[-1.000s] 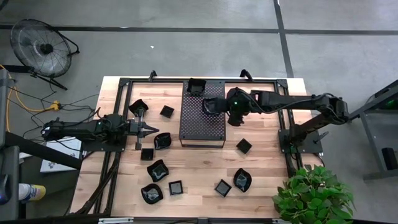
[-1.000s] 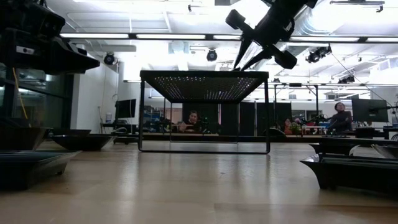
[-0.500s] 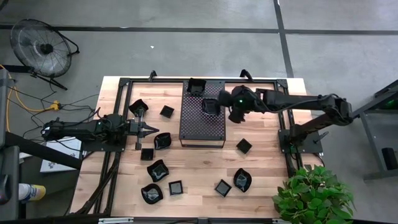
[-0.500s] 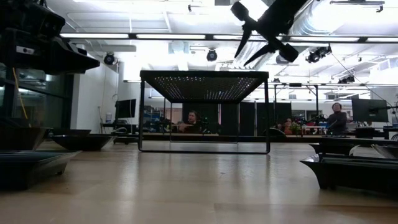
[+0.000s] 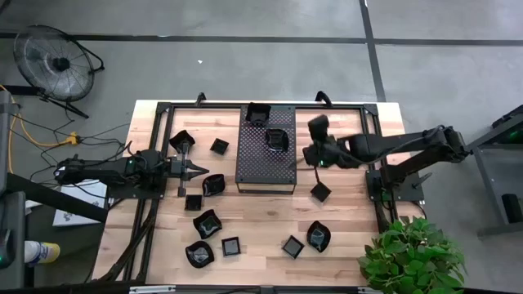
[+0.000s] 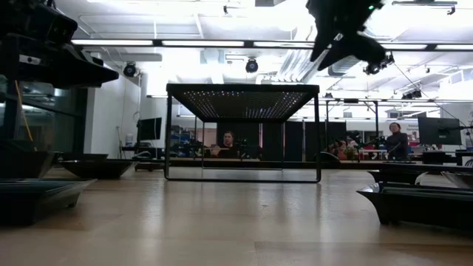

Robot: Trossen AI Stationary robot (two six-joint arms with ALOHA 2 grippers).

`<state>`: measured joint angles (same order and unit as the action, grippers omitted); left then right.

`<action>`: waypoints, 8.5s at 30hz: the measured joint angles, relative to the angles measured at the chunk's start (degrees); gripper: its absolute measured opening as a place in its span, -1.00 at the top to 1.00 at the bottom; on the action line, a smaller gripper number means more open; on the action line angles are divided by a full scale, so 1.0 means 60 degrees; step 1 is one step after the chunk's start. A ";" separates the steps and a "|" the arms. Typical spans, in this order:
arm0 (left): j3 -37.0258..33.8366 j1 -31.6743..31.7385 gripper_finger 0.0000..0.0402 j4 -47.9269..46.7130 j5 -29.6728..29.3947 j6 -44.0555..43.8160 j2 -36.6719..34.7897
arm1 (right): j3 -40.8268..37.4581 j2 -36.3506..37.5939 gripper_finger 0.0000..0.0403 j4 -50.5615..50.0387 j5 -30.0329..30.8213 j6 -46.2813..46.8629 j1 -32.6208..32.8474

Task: Pick & Place Mini shaped plates
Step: Stack the black leaf shape plate on top of the black leaf shaped plate on the shelf

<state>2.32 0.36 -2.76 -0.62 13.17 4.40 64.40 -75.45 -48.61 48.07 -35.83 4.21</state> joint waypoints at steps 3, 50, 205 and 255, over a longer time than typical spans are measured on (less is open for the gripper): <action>0.0001 0.0000 0.99 0.0000 -0.0003 0.0004 -0.0003 | 0.0001 -0.0082 0.31 -0.0947 -0.0150 0.3573 0.0593; 0.0001 -0.0002 0.99 0.0000 0.0000 0.0003 0.0001 | -0.2670 -0.2307 0.32 0.1982 -0.9275 1.8675 0.3700; 0.0002 -0.0002 0.99 0.0000 0.0000 0.0000 0.0001 | 1.0436 -0.6977 1.00 -0.5075 -1.1317 0.0721 -0.5513; 0.0000 -0.0003 0.99 0.0000 0.0000 0.0004 0.0001 | 1.0364 -0.7192 0.95 -0.5177 -1.0385 0.0750 -0.4988</action>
<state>2.32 0.34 -2.76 -0.62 13.19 4.40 126.58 -118.61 -79.68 -14.24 -31.33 -25.71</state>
